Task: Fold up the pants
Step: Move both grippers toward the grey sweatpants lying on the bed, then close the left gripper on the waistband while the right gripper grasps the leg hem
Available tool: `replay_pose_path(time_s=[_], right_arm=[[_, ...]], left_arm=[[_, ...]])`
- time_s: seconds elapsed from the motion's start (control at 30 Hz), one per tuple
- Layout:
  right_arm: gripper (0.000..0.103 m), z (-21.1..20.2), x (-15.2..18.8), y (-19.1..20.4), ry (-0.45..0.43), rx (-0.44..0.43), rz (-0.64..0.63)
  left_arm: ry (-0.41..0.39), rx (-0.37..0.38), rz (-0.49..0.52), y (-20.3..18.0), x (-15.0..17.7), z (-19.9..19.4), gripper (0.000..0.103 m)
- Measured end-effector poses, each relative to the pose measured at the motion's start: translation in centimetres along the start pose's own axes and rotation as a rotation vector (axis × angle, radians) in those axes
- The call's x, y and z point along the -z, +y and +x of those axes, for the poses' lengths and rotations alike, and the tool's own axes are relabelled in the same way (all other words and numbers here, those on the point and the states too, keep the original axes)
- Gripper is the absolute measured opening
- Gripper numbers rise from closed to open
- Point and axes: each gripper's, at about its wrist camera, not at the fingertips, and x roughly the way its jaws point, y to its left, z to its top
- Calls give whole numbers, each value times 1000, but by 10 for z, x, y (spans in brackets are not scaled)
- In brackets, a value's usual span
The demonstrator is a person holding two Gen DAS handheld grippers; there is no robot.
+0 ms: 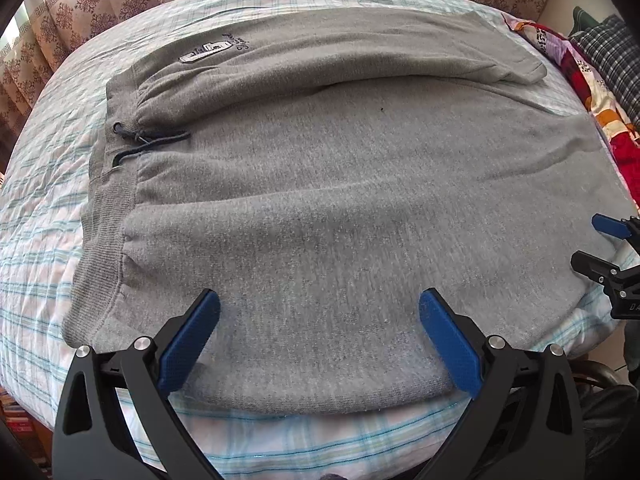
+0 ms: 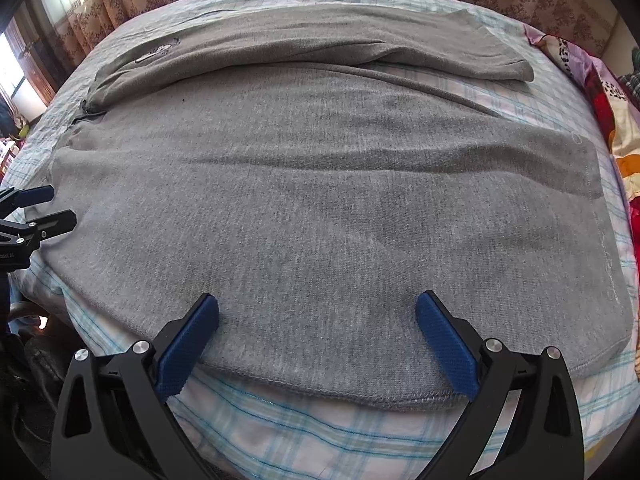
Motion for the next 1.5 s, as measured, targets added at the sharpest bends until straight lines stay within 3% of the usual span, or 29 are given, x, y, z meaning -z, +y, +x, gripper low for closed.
replay_pose_path(time_s=[0.17, 0.43, 0.7, 1.1, 1.4, 1.47, 1.5], right_arm=[[98, -6, -38, -22, -64, 48, 42], [98, 8, -121, -80, -144, 135, 106], [98, 34, -211, -135, -151, 216, 89], [98, 79, -303, -198, -160, 206, 227], [98, 107, -344, -230, -145, 164, 332], [98, 112, -351, -237, -147, 155, 355], [98, 115, -355, -241, -146, 154, 364]], left_arm=[[-40, 13, -39, 14, -29, -10, 101], [-52, -92, -110, 53, -91, 10, 101], [-46, -118, -117, 87, -154, 36, 101], [-72, -113, -82, 151, -250, 80, 101], [17, -47, -37, 181, -282, 129, 101], [40, -16, -31, 184, -283, 138, 88], [46, 7, -41, 186, -283, 142, 87]])
